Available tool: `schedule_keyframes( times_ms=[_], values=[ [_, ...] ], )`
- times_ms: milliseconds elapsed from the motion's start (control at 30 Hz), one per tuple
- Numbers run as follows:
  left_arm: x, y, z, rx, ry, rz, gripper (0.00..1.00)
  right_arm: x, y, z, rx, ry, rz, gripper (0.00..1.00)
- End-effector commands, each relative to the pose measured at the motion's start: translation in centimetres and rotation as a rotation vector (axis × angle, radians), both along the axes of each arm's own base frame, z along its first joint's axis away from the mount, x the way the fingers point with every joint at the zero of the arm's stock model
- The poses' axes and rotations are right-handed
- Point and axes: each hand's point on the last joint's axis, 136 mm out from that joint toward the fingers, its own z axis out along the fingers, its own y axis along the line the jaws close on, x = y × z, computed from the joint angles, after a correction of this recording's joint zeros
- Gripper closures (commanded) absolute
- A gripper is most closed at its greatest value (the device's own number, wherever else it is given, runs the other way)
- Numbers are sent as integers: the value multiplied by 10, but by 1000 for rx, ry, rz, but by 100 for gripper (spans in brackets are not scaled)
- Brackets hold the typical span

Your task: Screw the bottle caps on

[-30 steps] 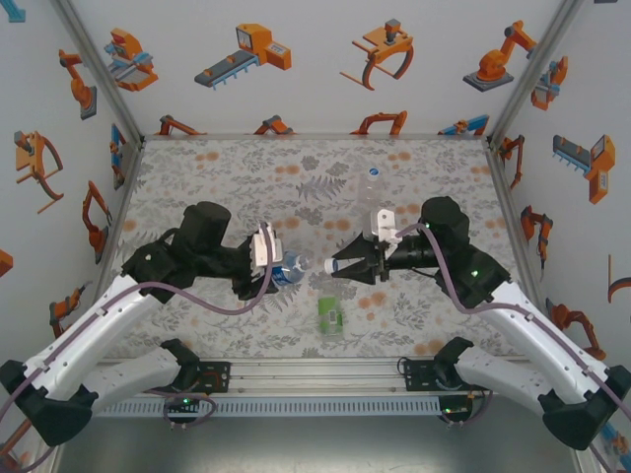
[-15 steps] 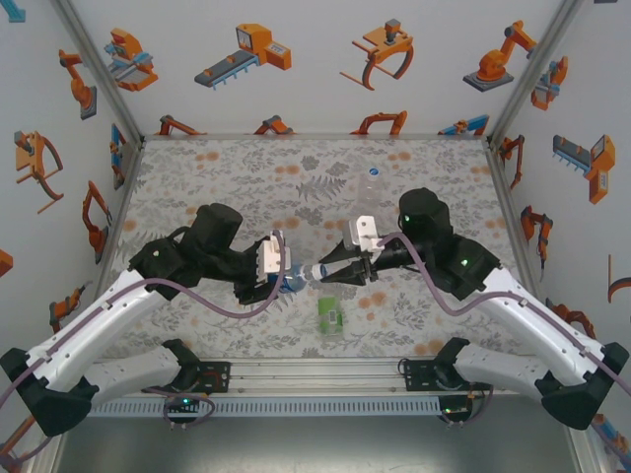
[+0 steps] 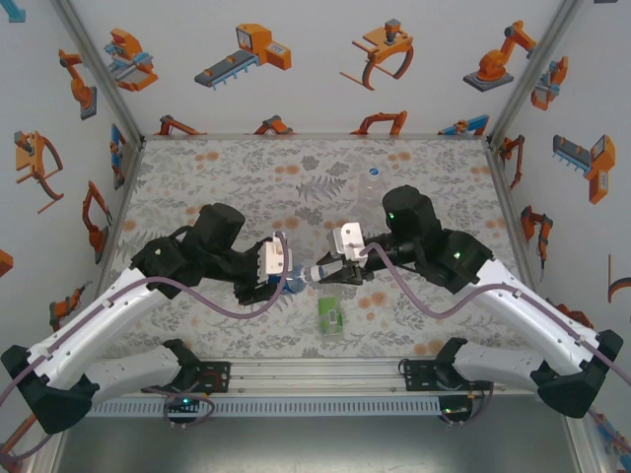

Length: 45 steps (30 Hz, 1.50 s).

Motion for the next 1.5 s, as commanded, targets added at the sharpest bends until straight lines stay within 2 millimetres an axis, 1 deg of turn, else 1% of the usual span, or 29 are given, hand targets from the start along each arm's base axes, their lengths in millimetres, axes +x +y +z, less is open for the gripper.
schedule_keyframes(
  times_ms=[0,133,367,533,867,1200,1467],
  values=[
    [-4,-4,15,-32,-27,-34,100,0,2,7,-5,-56,5,95],
    [-3,-3,14,-27,-33,-29,100,1,4,10,-1,-76,-1,98],
    [-4,-1,13,-14,-20,-20,100,-1,5,16,-1,-95,7,100],
    [-4,-1,15,-19,-21,-20,100,-4,7,11,-62,-122,9,100],
    [-6,-1,7,14,15,-23,100,-5,12,3,-158,-212,-12,100],
    [-9,-2,8,8,25,-39,100,-13,15,3,-170,-306,28,100],
    [-12,-3,13,-14,5,-67,100,-19,21,-5,-180,-288,78,100]
  ],
)
